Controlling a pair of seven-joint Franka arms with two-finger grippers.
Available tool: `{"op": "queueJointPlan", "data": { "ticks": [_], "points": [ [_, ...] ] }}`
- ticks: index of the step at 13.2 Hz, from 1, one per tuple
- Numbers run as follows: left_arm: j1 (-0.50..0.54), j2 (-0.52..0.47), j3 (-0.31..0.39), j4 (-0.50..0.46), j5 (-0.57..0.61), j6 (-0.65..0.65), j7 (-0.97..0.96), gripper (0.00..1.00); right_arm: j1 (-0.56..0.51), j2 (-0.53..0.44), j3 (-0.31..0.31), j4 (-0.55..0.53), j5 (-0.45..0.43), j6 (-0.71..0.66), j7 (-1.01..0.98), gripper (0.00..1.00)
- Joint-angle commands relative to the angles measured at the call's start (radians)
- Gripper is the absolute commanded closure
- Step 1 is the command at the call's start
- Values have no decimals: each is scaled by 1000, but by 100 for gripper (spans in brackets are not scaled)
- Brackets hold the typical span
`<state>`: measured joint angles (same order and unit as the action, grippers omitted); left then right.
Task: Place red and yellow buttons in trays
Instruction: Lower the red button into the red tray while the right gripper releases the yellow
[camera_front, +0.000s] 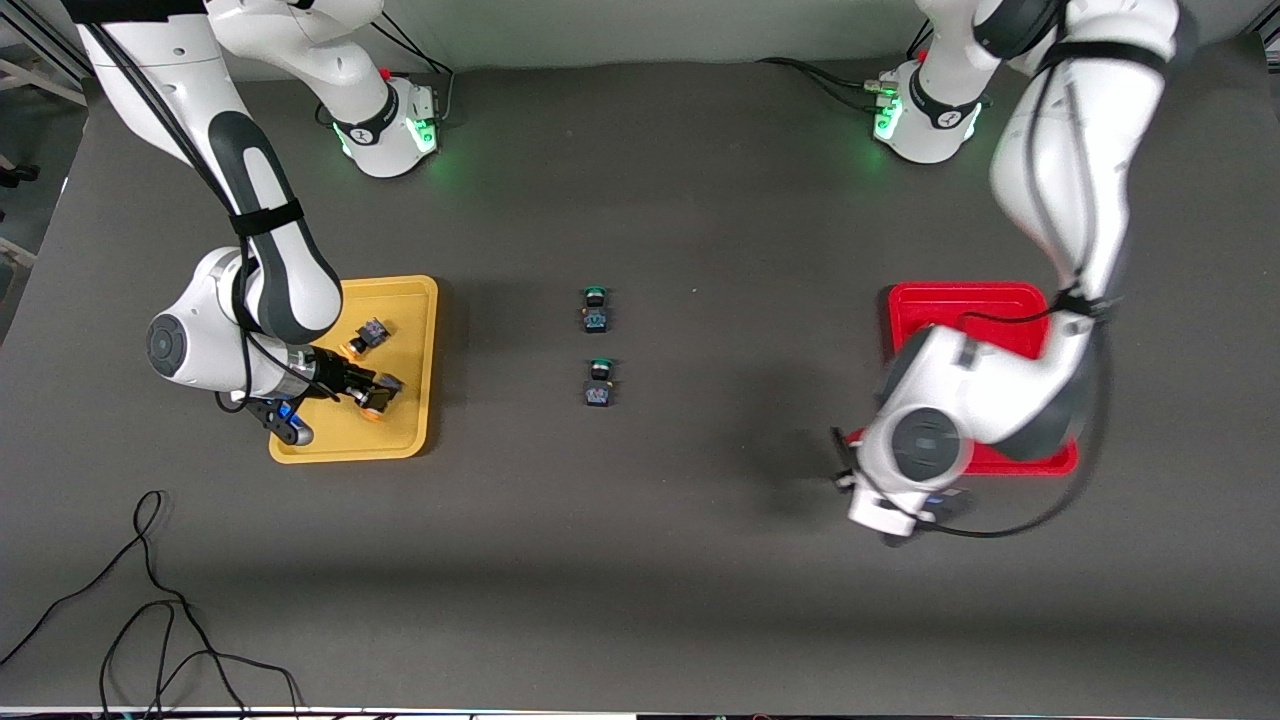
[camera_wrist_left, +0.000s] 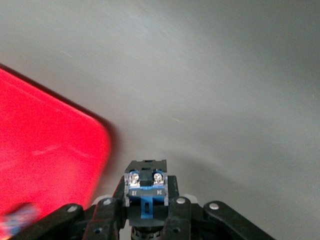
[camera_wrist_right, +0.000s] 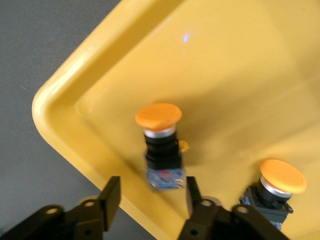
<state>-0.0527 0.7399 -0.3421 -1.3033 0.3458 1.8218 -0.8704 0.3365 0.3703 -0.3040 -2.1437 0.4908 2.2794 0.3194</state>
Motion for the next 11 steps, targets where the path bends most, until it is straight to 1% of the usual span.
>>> {"op": "queueJointPlan", "data": {
  "ticks": [1, 2, 3, 5, 6, 7, 8, 10, 11],
  "points": [
    [92, -176, -5, -27, -133, -157, 239, 100, -1, -43, 10, 4, -24, 5, 0, 0],
    [135, -233, -2, -43, -190, -200, 305, 100, 1, -71, 6, 7, -29, -4, 0, 0],
    [170, -310, -1, -104, -197, -203, 367, 100, -2, -112, 3, 17, -65, -23, 0, 0],
    [246, -471, -3, -290, -208, -146, 473, 100, -19, -200, 3, 57, -148, -105, 0, 0],
    [275, -540, -2, -395, -209, -91, 522, 100, -30, -236, 5, 94, -188, -179, 0, 0],
    [312, -604, -1, -513, -215, 4, 572, 100, -31, -260, 5, 146, -231, -267, 0, 0],
    [347, -640, 2, -625, -237, 117, 620, 100, -33, -284, 6, 206, -269, -363, 0, 0],
    [388, -620, 6, -772, -241, 326, 675, 100, -65, -332, 25, 286, -320, -496, -6, 0],
    [407, -596, 6, -841, -238, 449, 679, 100, -95, -370, 66, 297, -340, -527, -13, 0]
  ]
}}
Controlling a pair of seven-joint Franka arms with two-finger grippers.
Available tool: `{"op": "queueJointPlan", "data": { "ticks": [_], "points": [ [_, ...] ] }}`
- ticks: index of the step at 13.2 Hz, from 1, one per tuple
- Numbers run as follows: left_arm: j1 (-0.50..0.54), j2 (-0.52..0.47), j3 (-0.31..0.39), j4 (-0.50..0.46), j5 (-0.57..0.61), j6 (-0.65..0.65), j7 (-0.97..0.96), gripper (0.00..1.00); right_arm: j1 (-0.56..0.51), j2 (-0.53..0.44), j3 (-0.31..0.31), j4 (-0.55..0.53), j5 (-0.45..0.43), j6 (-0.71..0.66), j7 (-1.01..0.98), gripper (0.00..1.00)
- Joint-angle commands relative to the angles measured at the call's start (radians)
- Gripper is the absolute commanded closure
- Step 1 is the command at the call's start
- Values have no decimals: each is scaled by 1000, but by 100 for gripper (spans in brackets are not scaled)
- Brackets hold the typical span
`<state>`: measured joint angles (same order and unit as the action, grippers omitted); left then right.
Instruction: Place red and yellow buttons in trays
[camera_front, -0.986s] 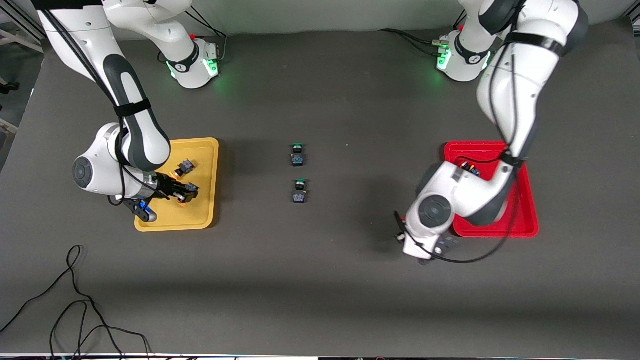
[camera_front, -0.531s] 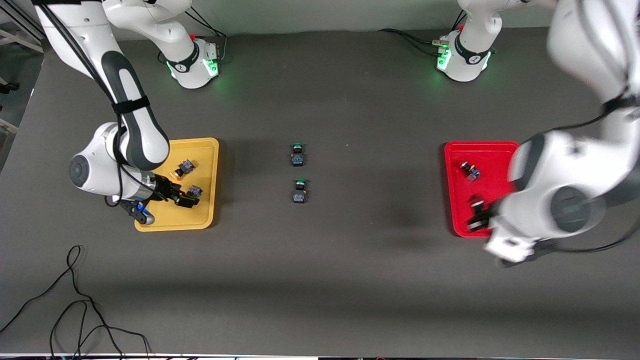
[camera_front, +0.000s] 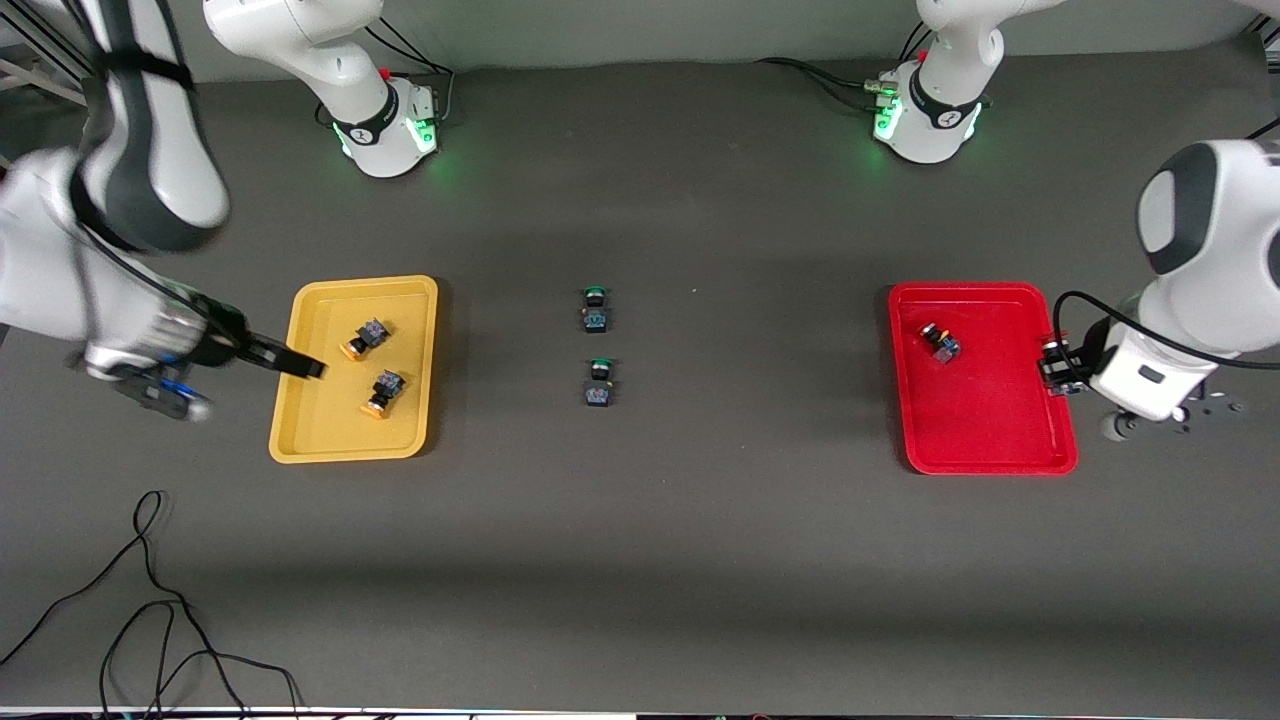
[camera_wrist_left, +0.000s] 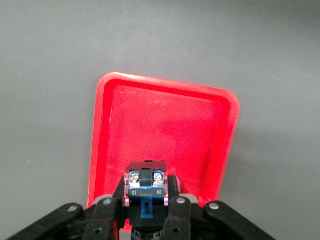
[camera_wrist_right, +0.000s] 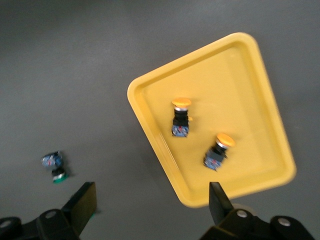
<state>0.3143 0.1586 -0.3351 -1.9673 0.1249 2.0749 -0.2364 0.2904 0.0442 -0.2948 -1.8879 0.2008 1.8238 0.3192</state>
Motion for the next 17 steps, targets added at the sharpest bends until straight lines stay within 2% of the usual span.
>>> {"op": "queueJointPlan", "data": {
  "ticks": [1, 3, 6, 7, 8, 9, 11, 13, 15, 17],
  "points": [
    [42, 8, 1, -238, -10, 299, 45, 100, -98, -90, 116, 40, -72, -89, -14, 0],
    [61, 94, 11, -304, 1, 474, 46, 100, -154, -156, 215, 36, -121, -139, -11, 0],
    [138, 177, 13, -312, 61, 534, 138, 100, -183, -202, 227, 39, -124, -135, -49, 0],
    [149, 186, 13, -309, 61, 534, 166, 95, -188, -201, 227, 44, -126, -121, -107, 0],
    [150, 187, 13, -306, 61, 531, 166, 18, -191, -198, 226, 47, -127, -104, -139, 0],
    [151, 179, 13, -305, 61, 521, 166, 1, -200, -188, 224, 50, -138, -98, -159, 0],
    [149, 158, 13, -303, 61, 513, 164, 0, -200, -176, 227, 49, -185, -63, -161, 0],
    [143, 87, 8, -286, 61, 443, 164, 0, -191, -167, 229, 50, -189, -60, -161, 0],
    [138, -5, 2, -216, 56, 253, 166, 0, -191, -168, 232, 50, -189, -61, -163, 0],
    [138, -53, -25, -72, 48, 25, 167, 0, -194, -168, 243, 52, -189, -64, -193, 0]
  ]
}}
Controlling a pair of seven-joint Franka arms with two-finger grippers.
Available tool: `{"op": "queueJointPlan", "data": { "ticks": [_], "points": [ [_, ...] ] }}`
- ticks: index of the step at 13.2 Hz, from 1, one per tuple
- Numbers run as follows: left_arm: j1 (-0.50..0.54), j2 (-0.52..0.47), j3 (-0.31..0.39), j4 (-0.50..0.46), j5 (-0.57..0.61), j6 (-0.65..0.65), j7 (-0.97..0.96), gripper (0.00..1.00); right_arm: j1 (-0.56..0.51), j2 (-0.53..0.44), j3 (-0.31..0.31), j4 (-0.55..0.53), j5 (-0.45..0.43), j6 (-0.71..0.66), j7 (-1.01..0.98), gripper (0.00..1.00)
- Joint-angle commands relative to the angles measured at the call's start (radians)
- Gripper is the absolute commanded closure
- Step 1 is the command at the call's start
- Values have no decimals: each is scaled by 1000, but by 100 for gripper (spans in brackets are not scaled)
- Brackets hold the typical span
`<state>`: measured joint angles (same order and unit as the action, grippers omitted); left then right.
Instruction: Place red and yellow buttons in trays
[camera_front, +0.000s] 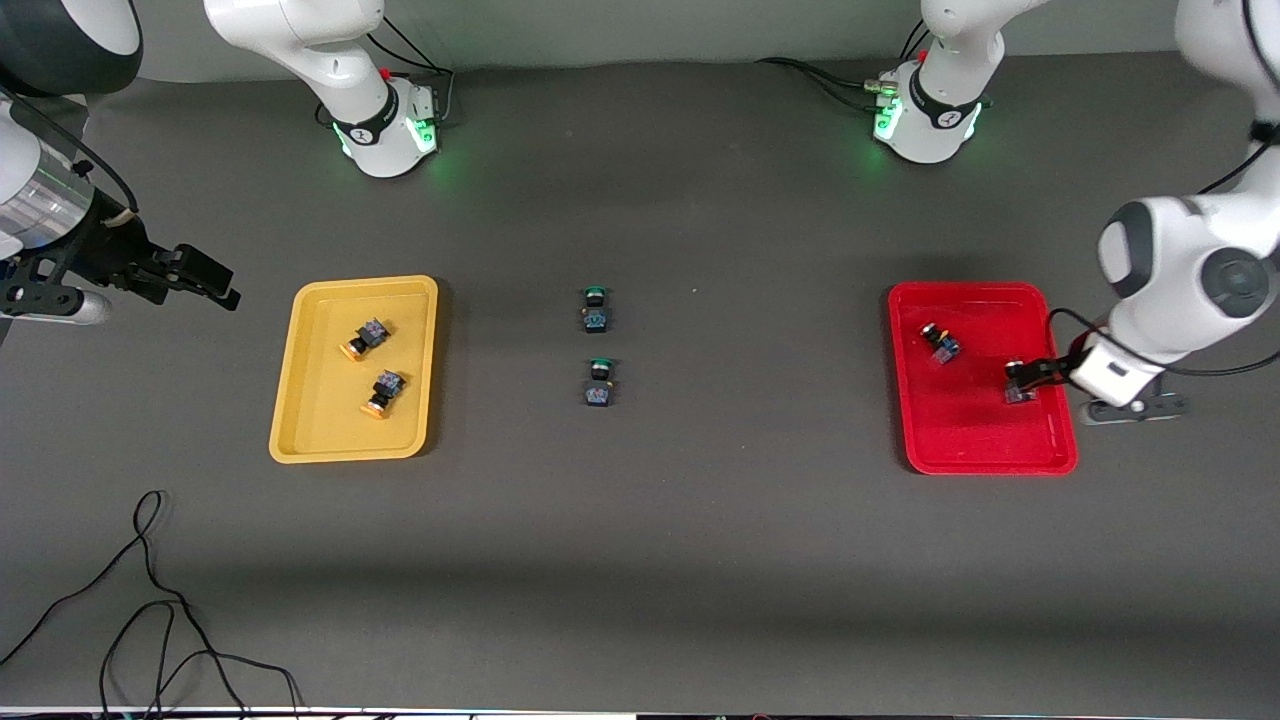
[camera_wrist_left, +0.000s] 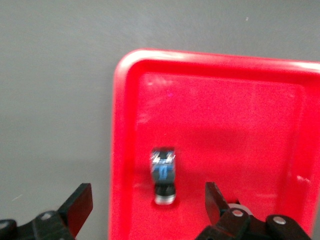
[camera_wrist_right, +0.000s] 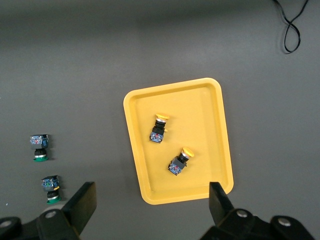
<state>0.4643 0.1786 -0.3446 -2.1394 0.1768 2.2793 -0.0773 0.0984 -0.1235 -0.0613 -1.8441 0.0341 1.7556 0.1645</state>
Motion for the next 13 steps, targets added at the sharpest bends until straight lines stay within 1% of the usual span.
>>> {"op": "queueJointPlan", "data": {
  "ticks": [1, 2, 3, 4, 5, 6, 7, 9, 10, 13],
  "points": [
    [-13, -80, -45, 195, -5, -281, 8, 0, -3, -1, 9, 11, -22, 1, -40, 0],
    [-12, -80, -74, 282, -11, -366, 8, 0, -3, 2, 9, 22, -22, -4, -40, 0],
    [-13, -80, -103, 347, -39, -426, 7, 0, -3, 8, 9, 20, -13, -5, -42, 0],
    [-13, -80, -125, 407, -78, -475, 2, 0, -5, 19, 8, 23, -11, -5, -43, 0],
    [-16, -80, -146, 461, -94, -506, -10, 0, -6, 27, 8, 32, -13, -4, -43, 0],
    [-15, -79, -165, 493, -94, -527, -12, 0, -8, 27, 8, 34, -13, -5, -45, 0],
    [-15, -85, -168, 492, -100, -530, -16, 0, -8, 22, 8, 34, -13, -8, -45, 0],
    [-12, -134, -169, 454, -138, -521, -12, 0, -8, 24, 8, 34, -13, -8, -43, 0],
    [-12, -145, -171, 454, -143, -518, -7, 0, -8, 27, 8, 34, -13, -8, -43, 0],
    [-12, -143, -168, 457, -143, -514, 1, 0, -8, 22, 8, 37, -13, -8, -45, 0]
  ]
}}
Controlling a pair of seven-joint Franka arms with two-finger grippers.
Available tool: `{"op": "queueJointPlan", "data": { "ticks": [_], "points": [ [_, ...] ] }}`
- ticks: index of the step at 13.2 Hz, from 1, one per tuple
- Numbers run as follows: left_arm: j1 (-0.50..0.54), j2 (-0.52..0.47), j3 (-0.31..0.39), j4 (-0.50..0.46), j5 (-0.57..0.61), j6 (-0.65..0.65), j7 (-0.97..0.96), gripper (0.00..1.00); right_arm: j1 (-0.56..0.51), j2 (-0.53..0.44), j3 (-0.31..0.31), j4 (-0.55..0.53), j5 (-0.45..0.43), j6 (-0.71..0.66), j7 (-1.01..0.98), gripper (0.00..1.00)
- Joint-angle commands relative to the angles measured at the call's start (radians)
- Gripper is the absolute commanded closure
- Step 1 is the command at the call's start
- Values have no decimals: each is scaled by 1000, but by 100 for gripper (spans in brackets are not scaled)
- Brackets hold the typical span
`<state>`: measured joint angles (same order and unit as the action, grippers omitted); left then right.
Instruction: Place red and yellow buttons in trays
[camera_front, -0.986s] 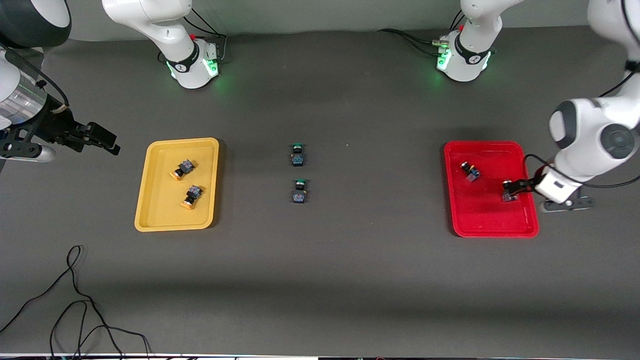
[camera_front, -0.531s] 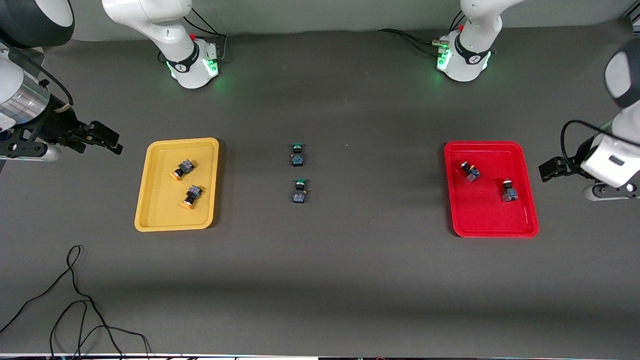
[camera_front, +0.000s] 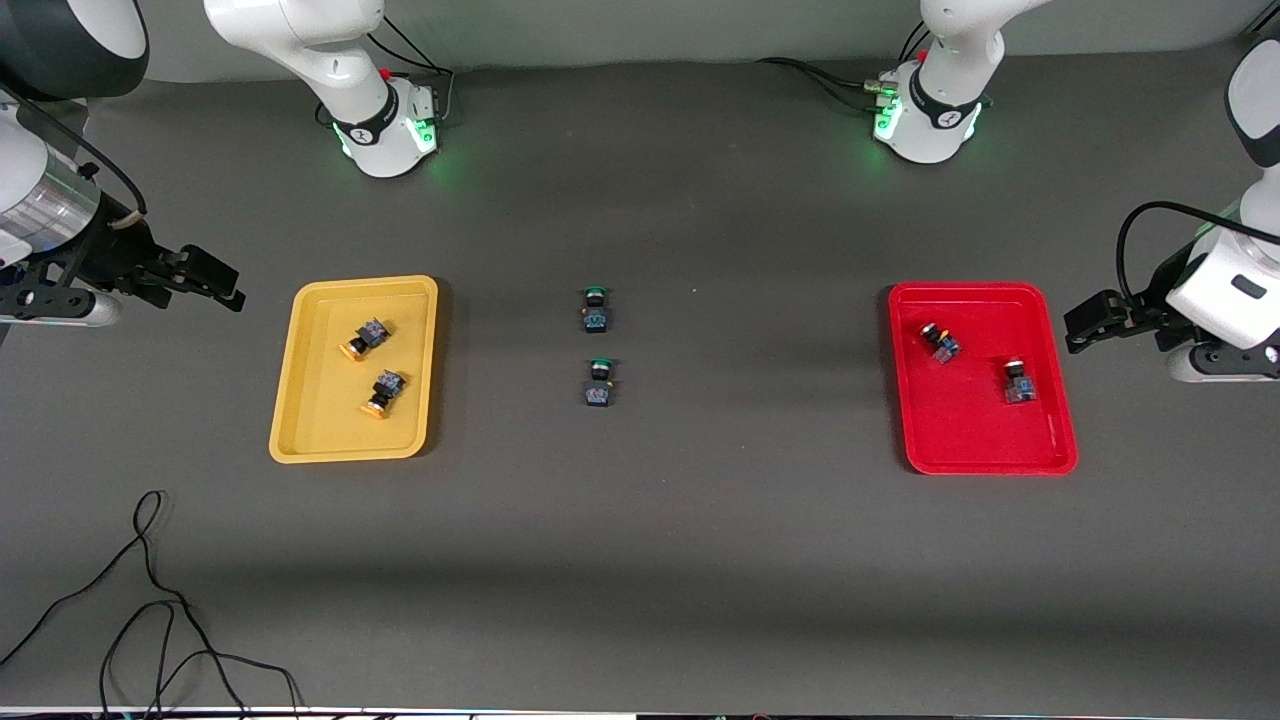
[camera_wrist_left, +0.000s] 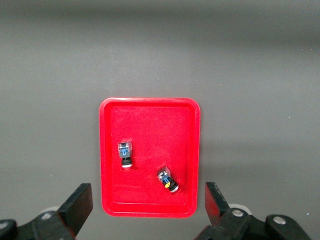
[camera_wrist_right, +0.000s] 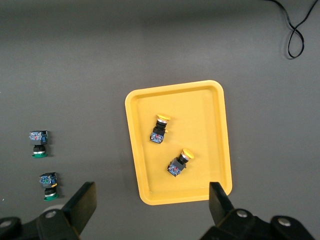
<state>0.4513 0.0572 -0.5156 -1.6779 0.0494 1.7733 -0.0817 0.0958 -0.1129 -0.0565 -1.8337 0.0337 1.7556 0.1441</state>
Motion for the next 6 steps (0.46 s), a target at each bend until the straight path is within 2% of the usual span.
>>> {"op": "queueJointPlan", "data": {
  "ticks": [1, 6],
  "points": [
    [3, -22, 6, -3, -16, -8, 20, 0, -5, 16, 1, 27, -12, -8, -24, 0],
    [10, -14, 12, 0, -13, -8, 62, 0, -4, 16, 1, 25, -12, -8, -23, 0]
  ]
}}
